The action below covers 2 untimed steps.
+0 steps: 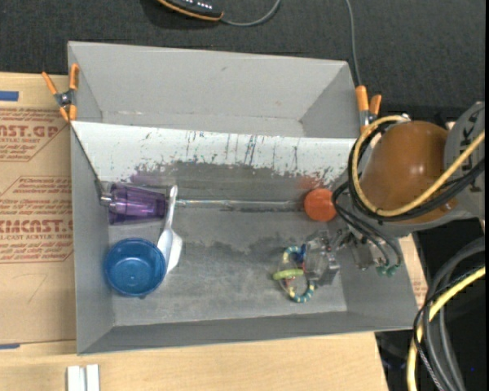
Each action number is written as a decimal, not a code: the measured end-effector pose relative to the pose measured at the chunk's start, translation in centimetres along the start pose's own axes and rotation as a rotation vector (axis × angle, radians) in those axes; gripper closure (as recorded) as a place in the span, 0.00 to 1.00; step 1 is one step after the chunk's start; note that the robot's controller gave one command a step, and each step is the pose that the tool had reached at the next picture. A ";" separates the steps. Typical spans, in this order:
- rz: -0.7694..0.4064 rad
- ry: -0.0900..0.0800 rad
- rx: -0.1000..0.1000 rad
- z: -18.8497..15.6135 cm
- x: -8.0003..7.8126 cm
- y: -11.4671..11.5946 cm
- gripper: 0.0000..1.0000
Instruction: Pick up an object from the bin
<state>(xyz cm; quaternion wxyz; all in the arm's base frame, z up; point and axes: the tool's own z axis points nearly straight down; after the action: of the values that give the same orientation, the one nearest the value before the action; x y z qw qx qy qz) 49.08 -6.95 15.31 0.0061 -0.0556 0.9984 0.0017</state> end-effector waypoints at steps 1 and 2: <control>-0.053 0.004 -0.004 5.8 -0.2 3.2 0.00; -0.051 0.000 -0.002 5.6 -0.3 3.0 0.00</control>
Offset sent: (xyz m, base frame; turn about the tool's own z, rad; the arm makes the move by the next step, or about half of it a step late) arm 0.0000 0.0000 0.0000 0.0000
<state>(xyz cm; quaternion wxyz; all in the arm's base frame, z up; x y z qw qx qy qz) 49.10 -3.92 9.74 0.0061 -0.0809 0.9967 0.0024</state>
